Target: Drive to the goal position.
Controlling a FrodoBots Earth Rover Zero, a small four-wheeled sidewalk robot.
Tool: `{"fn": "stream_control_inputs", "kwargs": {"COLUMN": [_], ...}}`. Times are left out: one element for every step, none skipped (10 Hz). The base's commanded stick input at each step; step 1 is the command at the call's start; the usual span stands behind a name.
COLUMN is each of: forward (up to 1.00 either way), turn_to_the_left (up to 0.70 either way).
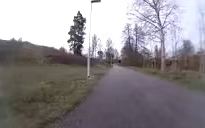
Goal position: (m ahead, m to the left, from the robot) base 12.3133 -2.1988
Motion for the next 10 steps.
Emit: {"fn": "stream_control_inputs", "kwargs": {"forward": [0.7, 0.7, 0.7, 0.7, 0.7, 0.7, 0.7, 0.7, 0.7, 0.7], "turn_to_the_left": [-0.27, -0.27, -0.27, -0.27, -0.27, -0.27, -0.27, -0.27, -0.27, -0.27]}}
